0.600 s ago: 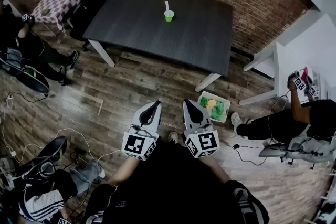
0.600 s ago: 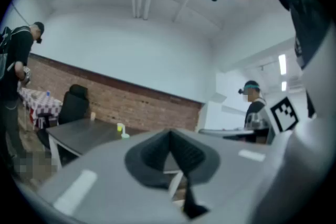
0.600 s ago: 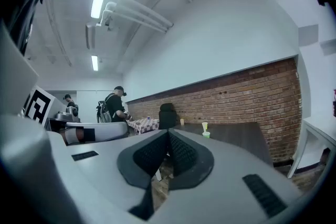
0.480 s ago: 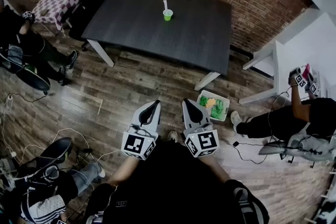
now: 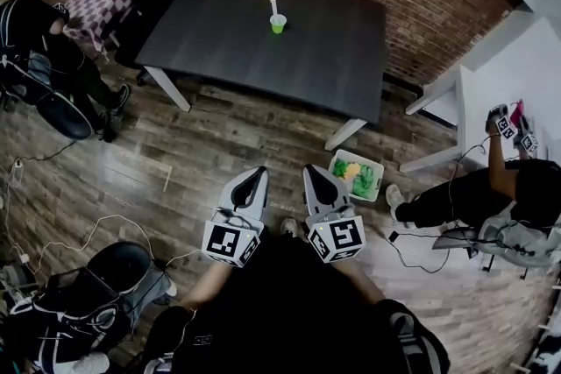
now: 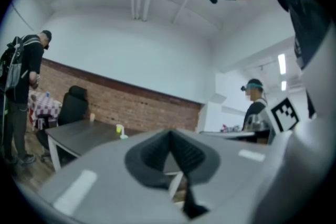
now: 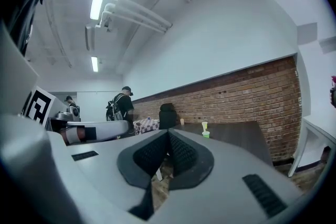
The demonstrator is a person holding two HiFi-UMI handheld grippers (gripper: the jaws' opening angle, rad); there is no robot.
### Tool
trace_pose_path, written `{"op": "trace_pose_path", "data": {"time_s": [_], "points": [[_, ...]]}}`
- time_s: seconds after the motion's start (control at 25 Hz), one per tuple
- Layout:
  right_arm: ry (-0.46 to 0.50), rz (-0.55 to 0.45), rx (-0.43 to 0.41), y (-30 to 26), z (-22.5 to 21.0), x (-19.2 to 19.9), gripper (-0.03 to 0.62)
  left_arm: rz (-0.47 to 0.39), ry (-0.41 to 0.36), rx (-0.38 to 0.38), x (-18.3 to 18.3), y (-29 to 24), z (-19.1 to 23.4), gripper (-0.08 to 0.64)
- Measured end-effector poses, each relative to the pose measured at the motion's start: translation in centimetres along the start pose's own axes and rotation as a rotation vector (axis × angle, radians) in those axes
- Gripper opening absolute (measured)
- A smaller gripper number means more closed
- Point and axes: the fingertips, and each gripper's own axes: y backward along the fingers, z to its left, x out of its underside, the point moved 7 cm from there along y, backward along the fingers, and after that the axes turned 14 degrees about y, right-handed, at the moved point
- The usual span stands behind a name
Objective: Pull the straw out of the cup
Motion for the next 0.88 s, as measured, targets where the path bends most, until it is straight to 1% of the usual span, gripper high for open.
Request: {"op": "trace_pose_path", "data": {"time_s": [0.32,0.68,0.88], "points": [[-0.023,-0.023,0.001,0.5,-1.6,0.0,0.005,0.004,-0.002,-0.013,0.4,-1.0,-0.9,0.003],[-0.022,-0.029,-0.044,1.6,-5.3,0.9,0.005,-0.018,-0.019,-0.051,1.3,-3.8,-4.0,0.003],[-0.03,-0.038,-0.078,2.0,-6.5,1.5,0.005,-0.024,-0.032,-0.084,1.8,-3.9,-5.3,0.003]]}}
